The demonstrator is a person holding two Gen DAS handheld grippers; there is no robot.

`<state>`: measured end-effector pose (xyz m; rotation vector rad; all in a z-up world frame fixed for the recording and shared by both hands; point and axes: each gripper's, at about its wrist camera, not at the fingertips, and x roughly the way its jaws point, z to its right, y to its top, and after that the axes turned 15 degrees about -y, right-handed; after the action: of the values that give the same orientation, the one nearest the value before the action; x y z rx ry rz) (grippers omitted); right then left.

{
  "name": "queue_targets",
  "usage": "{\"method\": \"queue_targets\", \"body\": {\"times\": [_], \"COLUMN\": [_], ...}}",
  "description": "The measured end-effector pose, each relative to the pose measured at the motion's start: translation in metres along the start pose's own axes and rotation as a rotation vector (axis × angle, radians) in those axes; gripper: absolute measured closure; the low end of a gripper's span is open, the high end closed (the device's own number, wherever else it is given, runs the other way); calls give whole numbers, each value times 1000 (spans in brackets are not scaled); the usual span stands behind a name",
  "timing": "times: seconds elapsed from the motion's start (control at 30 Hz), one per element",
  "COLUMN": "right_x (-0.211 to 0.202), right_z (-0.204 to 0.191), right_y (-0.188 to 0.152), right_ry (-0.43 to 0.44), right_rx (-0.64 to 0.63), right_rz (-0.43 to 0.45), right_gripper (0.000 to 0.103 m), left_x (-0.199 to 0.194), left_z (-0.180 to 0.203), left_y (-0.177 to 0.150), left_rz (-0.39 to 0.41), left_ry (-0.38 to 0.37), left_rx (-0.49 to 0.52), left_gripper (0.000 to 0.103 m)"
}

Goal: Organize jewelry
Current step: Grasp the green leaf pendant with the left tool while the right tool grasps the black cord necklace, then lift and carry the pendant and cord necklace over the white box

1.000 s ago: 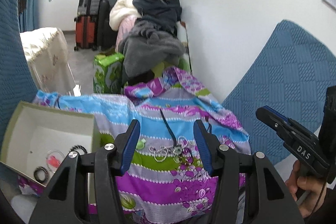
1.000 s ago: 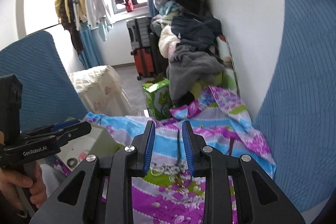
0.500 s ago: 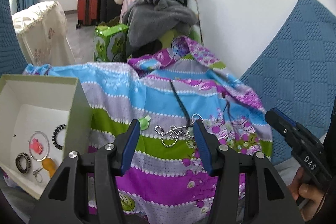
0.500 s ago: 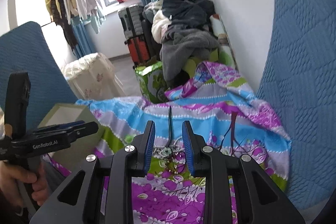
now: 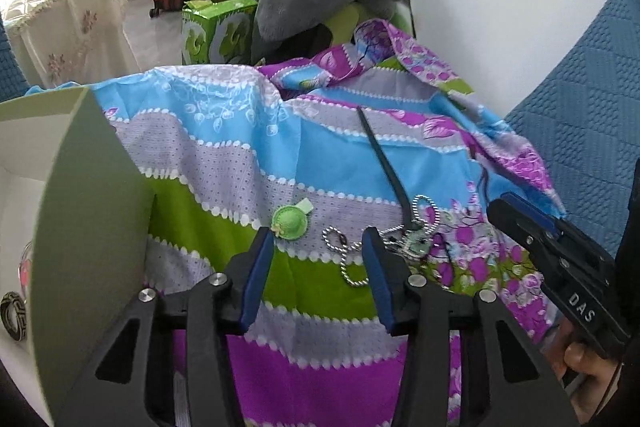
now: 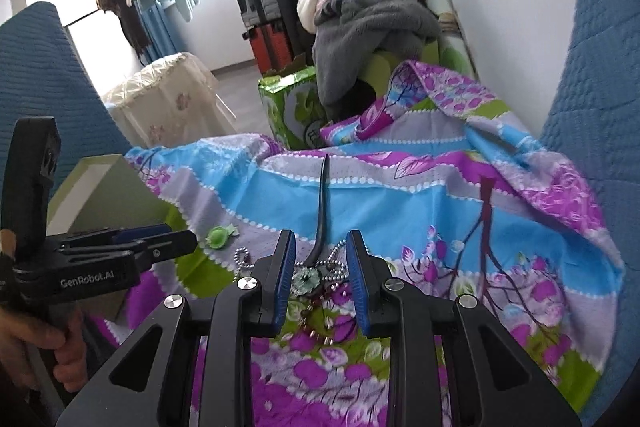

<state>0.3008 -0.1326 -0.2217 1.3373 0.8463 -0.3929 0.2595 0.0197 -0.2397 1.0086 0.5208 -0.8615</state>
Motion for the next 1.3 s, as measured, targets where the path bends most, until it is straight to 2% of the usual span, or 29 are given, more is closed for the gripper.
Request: {"method": "queue_targets", "body": {"times": [0.03,0.33,0.6,0.7,0.9,1.03,1.3], "right_x": [8,53,84,85,85,85,74], "right_z": [0,-11,-23,-28,-39,-38,-38], "right_y": [1,2,0,2,1,2,0], "right_ry": [4,38,30,14,-46,-52,-52], "right_rx": [0,-50,-112,-139,-203,-206,-177], "right_rz": [-14,-81,-115,-96,-71,-76,-85], "right_gripper": [85,88,89,89,93,97,97], "left_x": [4,32,45,48,48,46,32], "left_z": [-2,-14,-12,-12,-18,-21,-17], "left_y": [1,8,7,6,7,8,7], "left_rz": [-5,-48,-75,-77,-65,-58,-37], "left_ry": [4,21,44,54,74,53,8], "left_rx": [-2,5,52,60,60,45,29], "left_gripper": [58,64,69,71,86,86,86]}}
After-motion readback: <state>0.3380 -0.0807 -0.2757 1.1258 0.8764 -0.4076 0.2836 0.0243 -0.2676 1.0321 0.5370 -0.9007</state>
